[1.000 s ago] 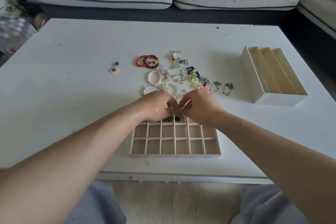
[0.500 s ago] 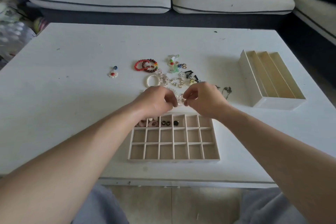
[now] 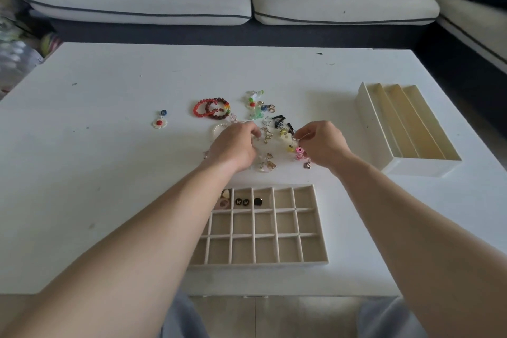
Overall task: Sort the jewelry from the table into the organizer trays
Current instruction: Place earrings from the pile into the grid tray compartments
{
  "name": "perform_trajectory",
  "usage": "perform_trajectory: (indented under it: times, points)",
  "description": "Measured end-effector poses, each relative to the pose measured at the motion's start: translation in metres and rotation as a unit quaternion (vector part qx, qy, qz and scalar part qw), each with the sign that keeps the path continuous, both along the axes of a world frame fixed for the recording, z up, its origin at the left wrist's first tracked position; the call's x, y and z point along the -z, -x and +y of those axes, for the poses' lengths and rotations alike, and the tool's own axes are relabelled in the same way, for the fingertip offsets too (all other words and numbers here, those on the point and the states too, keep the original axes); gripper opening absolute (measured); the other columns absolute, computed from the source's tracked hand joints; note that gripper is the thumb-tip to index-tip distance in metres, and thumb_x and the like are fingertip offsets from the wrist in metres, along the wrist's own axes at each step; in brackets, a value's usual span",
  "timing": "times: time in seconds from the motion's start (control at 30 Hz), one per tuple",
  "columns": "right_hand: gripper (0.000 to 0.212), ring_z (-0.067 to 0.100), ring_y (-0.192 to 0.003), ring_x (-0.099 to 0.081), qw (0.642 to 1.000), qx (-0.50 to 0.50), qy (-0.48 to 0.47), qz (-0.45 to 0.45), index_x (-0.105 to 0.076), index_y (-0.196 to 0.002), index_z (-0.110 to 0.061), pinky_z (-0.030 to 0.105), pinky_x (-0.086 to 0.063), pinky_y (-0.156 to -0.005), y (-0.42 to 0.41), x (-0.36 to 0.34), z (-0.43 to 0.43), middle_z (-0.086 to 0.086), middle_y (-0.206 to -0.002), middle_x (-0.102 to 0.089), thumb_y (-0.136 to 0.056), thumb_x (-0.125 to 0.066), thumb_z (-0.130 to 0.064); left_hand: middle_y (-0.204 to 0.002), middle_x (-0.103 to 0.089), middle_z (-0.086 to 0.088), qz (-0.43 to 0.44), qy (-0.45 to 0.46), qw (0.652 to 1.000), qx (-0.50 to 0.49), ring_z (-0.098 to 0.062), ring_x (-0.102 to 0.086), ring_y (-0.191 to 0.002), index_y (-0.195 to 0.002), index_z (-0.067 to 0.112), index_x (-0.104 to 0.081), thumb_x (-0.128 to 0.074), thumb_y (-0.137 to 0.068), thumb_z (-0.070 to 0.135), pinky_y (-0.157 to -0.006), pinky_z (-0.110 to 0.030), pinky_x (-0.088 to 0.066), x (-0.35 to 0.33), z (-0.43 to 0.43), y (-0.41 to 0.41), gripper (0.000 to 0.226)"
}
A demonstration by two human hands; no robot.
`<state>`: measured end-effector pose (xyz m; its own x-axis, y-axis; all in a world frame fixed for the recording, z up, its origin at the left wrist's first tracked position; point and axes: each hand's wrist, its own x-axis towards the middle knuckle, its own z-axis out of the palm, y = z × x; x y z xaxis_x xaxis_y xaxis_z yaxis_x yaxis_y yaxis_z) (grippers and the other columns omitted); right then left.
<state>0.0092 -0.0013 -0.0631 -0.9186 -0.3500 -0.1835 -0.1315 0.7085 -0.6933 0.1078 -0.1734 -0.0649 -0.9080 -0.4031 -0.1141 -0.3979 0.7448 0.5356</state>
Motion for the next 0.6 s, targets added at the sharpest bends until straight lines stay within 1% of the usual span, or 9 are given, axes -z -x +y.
perform_trajectory:
  times: [0.1,0.17,0.2,0.23,0.3,0.37,0.4,0.5,0.6]
  points:
    - [0.035,0.007,-0.059,-0.061,1.000,0.003,-0.026,0.013,-0.071,-0.105,-0.026,0.022,-0.046,-0.055,0.002,0.001,-0.002,-0.002,-0.086,-0.069,-0.088,-0.052,-0.002,-0.124,-0.059,0.001,-0.010,0.010,1.000,0.007,-0.020,-0.058,-0.106,-0.137,0.027,-0.054,-0.067,-0.091,0.008,-0.086,-0.033,-0.050,0.005,0.001,0.003,0.051]
    - [0.039,0.007,-0.056,-0.062,0.999,0.000,-0.040,0.010,-0.069,-0.114,-0.026,0.021,-0.045,-0.051,0.001,0.002,-0.003,-0.002,-0.087,-0.068,-0.088,-0.052,-0.002,-0.126,-0.059,-0.001,-0.014,0.012,1.000,0.004,-0.022,-0.059,-0.110,-0.142,0.026,-0.050,-0.067,-0.092,0.010,-0.090,-0.035,-0.051,0.005,0.001,0.005,0.056]
    - [0.042,0.009,-0.058,-0.065,0.999,-0.008,-0.048,0.006,-0.068,-0.118,-0.027,0.022,-0.049,-0.054,0.000,0.003,-0.003,-0.001,-0.092,-0.069,-0.088,-0.050,-0.002,-0.127,-0.059,-0.001,-0.015,0.013,1.000,-0.001,-0.022,-0.059,-0.111,-0.144,0.026,-0.049,-0.066,-0.092,0.012,-0.091,-0.036,-0.051,0.005,0.000,0.005,0.056]
    - [0.044,0.014,-0.063,-0.069,0.998,-0.018,-0.053,0.002,-0.068,-0.122,-0.026,0.026,-0.055,-0.061,-0.002,0.005,-0.004,0.002,-0.098,-0.070,-0.088,-0.049,-0.003,-0.128,-0.060,-0.002,-0.016,0.015,1.000,-0.008,-0.023,-0.058,-0.113,-0.145,0.026,-0.048,-0.066,-0.093,0.013,-0.093,-0.038,-0.051,0.005,0.000,0.006,0.057]
    - [0.045,0.025,-0.086,-0.072,0.997,-0.040,-0.066,-0.003,-0.068,-0.126,-0.025,0.035,-0.059,-0.082,-0.004,0.008,-0.007,0.005,-0.115,-0.070,-0.088,-0.050,-0.007,-0.133,-0.060,-0.002,-0.017,0.021,0.999,-0.023,-0.024,-0.058,-0.118,-0.147,0.025,-0.046,-0.063,-0.094,0.016,-0.098,-0.041,-0.051,0.003,-0.002,0.007,0.057]
    - [0.044,0.026,-0.103,-0.066,0.995,-0.059,-0.083,-0.001,-0.068,-0.125,-0.026,0.032,-0.054,-0.087,-0.005,0.009,-0.009,0.004,-0.123,-0.066,-0.089,-0.051,-0.008,-0.141,-0.056,-0.003,-0.025,0.024,0.999,-0.029,-0.025,-0.056,-0.125,-0.150,0.025,-0.043,-0.060,-0.095,0.015,-0.102,-0.040,-0.049,0.001,-0.003,0.008,0.058]
    - [0.042,0.025,-0.103,-0.064,0.994,-0.067,-0.086,-0.001,-0.070,-0.121,-0.026,0.032,-0.053,-0.085,-0.006,0.009,-0.011,0.004,-0.121,-0.066,-0.088,-0.051,-0.007,-0.146,-0.054,-0.003,-0.033,0.024,0.999,-0.030,-0.025,-0.054,-0.128,-0.151,0.024,-0.043,-0.058,-0.096,0.014,-0.103,-0.040,-0.048,0.001,-0.004,0.008,0.058]
    - [0.040,0.020,-0.090,-0.062,0.993,-0.079,-0.083,-0.008,-0.073,-0.106,-0.029,0.029,-0.051,-0.074,-0.008,0.008,-0.015,0.000,-0.110,-0.067,-0.087,-0.049,-0.004,-0.151,-0.049,-0.001,-0.055,0.017,0.998,-0.028,-0.025,-0.051,-0.133,-0.149,0.025,-0.045,-0.056,-0.097,0.012,-0.107,-0.040,-0.045,0.001,-0.011,0.006,0.056]
    - [0.038,0.020,-0.083,-0.064,0.995,-0.063,-0.076,-0.011,-0.073,-0.095,-0.031,0.032,-0.056,-0.073,-0.008,0.007,-0.015,-0.001,-0.103,-0.068,-0.084,-0.049,-0.003,-0.147,-0.053,0.001,-0.059,0.002,0.998,-0.021,-0.023,-0.055,-0.126,-0.143,0.028,-0.051,-0.058,-0.095,0.013,-0.101,-0.036,-0.047,0.000,-0.020,0.000,0.051]
